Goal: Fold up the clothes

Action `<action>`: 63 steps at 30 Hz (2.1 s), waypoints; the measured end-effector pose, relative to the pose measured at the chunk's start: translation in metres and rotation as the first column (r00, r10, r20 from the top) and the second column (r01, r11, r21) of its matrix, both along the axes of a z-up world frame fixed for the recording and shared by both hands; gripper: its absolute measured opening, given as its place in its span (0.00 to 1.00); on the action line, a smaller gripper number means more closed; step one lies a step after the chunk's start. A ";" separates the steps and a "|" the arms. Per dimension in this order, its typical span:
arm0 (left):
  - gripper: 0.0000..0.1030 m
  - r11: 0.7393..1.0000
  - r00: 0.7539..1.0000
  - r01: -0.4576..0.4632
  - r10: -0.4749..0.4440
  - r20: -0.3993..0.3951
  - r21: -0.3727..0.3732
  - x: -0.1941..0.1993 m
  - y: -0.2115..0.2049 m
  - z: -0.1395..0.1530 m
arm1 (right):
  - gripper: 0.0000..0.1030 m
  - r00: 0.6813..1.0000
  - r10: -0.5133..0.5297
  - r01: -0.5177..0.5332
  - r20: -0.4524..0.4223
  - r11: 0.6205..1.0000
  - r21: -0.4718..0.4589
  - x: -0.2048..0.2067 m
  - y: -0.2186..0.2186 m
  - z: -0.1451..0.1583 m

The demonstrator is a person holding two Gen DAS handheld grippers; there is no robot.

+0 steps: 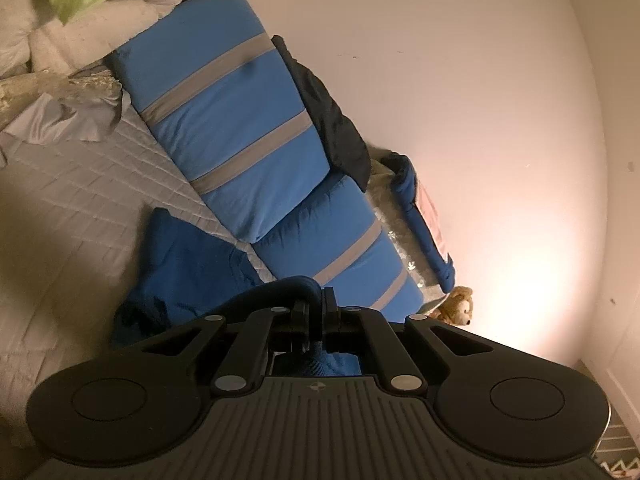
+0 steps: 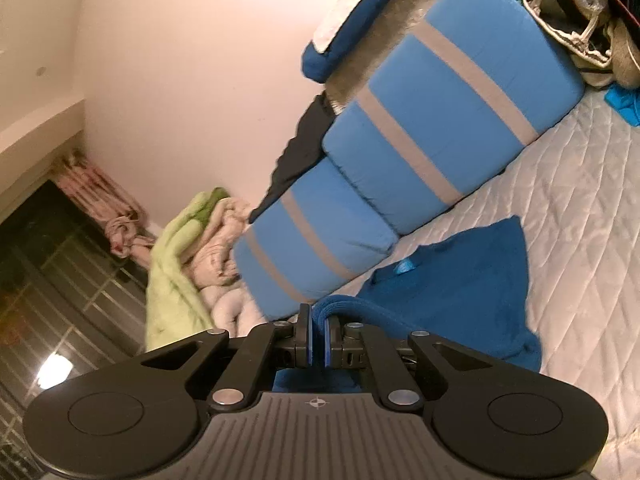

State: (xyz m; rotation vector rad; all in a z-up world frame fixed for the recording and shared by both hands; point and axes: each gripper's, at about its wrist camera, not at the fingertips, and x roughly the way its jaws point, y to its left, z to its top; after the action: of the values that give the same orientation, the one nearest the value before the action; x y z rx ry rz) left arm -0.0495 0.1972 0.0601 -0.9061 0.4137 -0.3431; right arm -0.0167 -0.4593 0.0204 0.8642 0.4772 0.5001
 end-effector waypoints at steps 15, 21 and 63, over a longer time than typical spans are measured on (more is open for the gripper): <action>0.05 0.997 0.998 -0.006 0.010 -0.055 0.078 0.079 -0.008 -0.011 | 0.07 0.996 -0.074 0.070 -0.056 0.995 -0.066 0.077 0.001 -0.013; 0.05 0.993 0.995 -0.005 0.018 -0.103 0.117 0.112 -0.010 -0.022 | 0.07 0.990 -0.099 0.092 -0.097 0.993 -0.070 0.110 -0.001 -0.033; 0.38 0.999 0.886 0.025 -0.005 -0.464 0.037 0.272 0.013 -0.154 | 0.66 0.895 -0.167 0.104 -0.414 0.980 -0.171 0.279 0.012 -0.167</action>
State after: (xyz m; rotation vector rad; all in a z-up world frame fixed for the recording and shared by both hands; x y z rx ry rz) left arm 0.2229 0.2097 -0.0937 -0.9426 0.8686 -0.1244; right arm 0.2627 -0.4468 -0.1464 0.8612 0.8387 0.1380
